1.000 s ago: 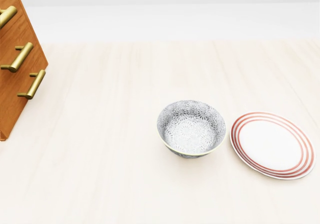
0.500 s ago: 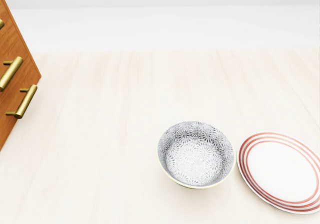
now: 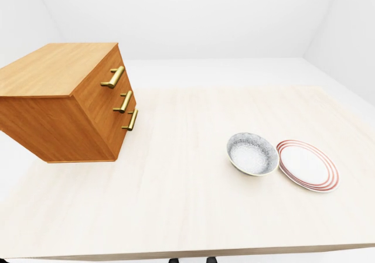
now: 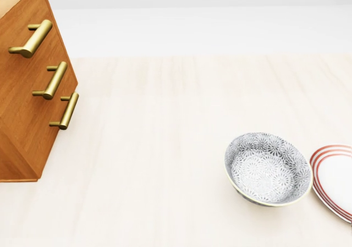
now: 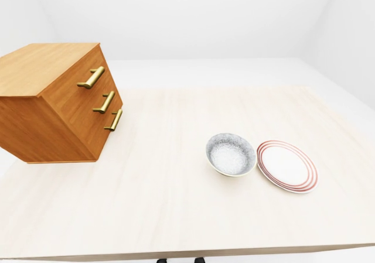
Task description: Put the bowl on top of the cabinet.
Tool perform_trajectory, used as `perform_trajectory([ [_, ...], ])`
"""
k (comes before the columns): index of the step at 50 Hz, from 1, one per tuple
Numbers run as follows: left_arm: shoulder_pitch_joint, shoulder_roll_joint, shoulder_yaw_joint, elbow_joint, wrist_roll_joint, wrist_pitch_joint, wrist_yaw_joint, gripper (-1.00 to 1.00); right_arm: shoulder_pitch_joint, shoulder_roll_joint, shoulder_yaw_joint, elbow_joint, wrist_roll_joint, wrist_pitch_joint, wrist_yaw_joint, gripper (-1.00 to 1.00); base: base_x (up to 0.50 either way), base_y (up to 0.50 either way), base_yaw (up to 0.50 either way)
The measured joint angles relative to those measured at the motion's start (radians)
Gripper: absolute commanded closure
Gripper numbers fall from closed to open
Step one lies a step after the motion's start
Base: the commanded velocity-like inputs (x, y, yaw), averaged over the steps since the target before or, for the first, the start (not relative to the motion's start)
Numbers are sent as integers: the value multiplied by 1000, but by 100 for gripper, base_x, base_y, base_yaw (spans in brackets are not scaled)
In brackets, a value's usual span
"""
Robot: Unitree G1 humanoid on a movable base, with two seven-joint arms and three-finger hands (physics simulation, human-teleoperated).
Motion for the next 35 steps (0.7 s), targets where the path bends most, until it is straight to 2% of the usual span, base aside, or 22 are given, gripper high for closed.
perform_trajectory([
  [35,2,6,-4,0,-5,0,0,-100,4,3,13,0,-19,0,0,-100,0,50,0],
])
